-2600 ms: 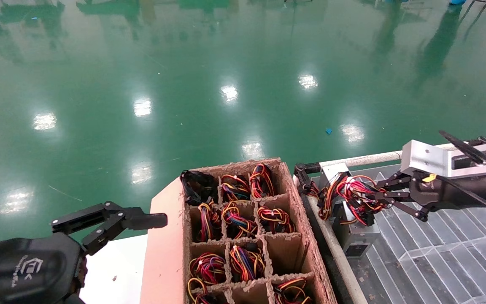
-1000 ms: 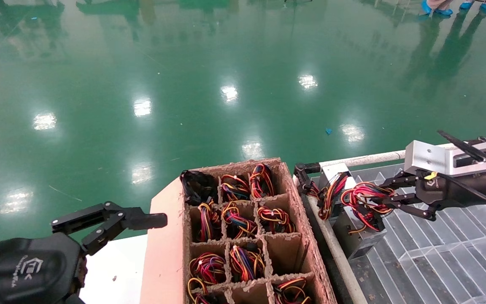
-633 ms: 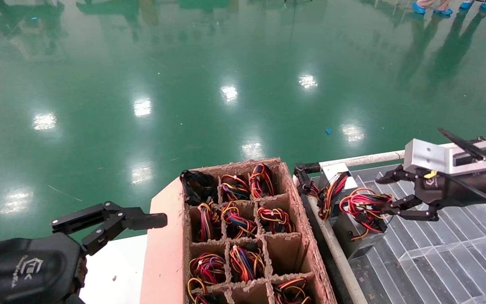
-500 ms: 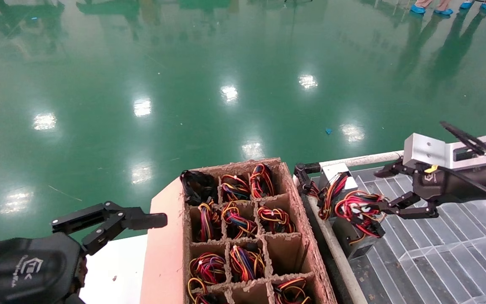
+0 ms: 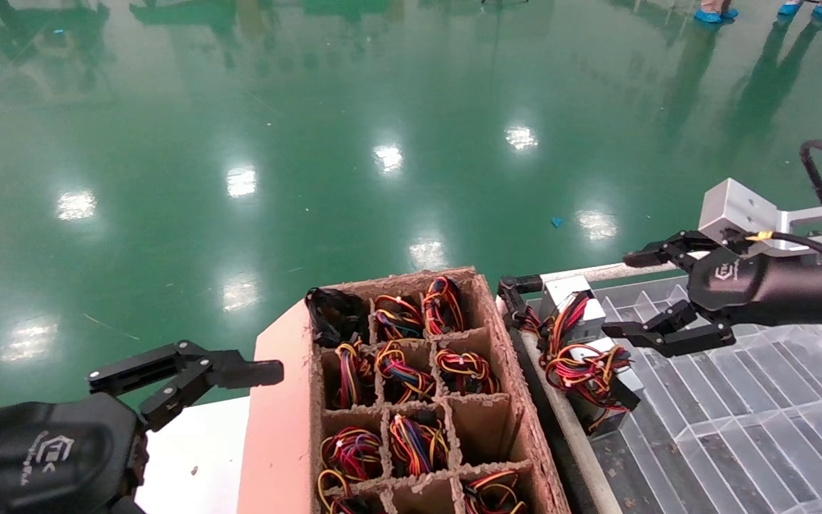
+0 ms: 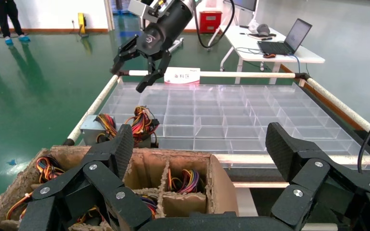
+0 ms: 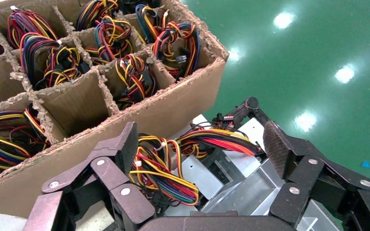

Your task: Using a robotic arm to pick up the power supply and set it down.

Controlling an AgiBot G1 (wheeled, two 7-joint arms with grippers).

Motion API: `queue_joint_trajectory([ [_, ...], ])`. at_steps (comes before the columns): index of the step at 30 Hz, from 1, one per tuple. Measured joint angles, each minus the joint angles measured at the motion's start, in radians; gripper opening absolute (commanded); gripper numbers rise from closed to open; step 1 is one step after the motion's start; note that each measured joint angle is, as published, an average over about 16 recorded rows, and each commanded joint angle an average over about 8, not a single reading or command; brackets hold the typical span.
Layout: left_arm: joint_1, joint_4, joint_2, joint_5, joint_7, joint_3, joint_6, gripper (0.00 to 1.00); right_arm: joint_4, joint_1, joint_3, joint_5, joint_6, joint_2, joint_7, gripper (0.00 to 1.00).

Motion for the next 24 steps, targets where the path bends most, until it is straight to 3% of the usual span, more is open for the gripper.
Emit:
queue_joint_trajectory([
  [24,0.000,0.001,0.000,0.000,0.000,0.001,0.000,1.00,0.245,-0.245,0.097,0.273,0.014,0.062,0.075,1.00],
])
